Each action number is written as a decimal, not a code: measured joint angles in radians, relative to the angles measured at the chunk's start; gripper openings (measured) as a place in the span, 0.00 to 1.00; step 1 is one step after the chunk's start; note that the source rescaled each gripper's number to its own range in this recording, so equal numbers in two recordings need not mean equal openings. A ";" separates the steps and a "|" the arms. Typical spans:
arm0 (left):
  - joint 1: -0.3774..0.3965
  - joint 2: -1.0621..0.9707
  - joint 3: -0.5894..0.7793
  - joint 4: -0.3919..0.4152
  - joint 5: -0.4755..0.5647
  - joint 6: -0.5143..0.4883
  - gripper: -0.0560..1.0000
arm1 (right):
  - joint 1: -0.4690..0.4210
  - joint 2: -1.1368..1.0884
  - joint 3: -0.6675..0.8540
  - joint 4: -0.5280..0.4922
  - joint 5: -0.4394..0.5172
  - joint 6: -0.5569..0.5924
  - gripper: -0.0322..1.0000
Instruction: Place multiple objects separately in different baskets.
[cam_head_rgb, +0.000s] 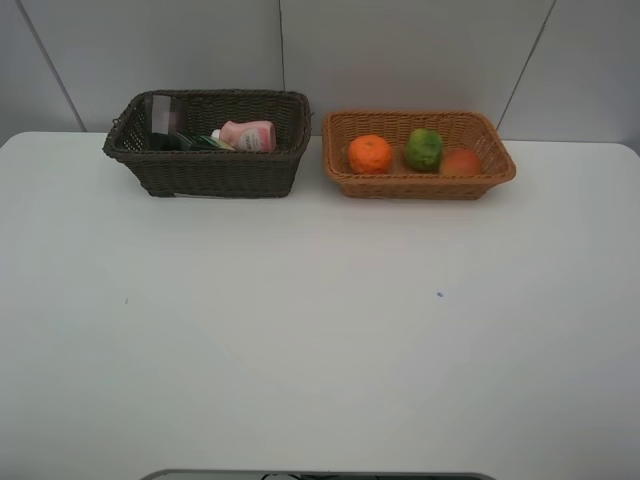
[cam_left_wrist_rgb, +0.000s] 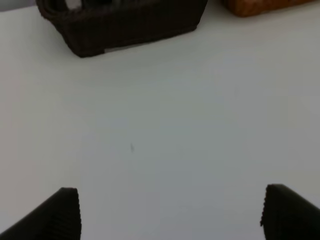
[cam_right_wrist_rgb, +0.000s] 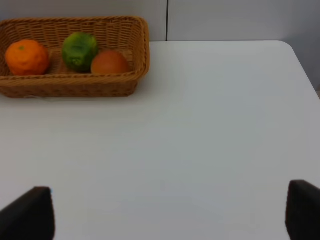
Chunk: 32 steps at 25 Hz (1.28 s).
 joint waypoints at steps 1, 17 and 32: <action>0.000 0.000 0.003 -0.001 -0.008 0.014 0.94 | 0.000 0.000 0.000 0.000 0.000 0.000 0.95; 0.031 0.000 0.041 -0.022 -0.100 0.039 0.94 | 0.000 0.000 0.000 0.000 0.000 0.000 0.95; 0.387 0.000 0.041 -0.025 -0.100 0.039 0.94 | 0.000 0.000 0.000 0.000 0.000 0.000 0.95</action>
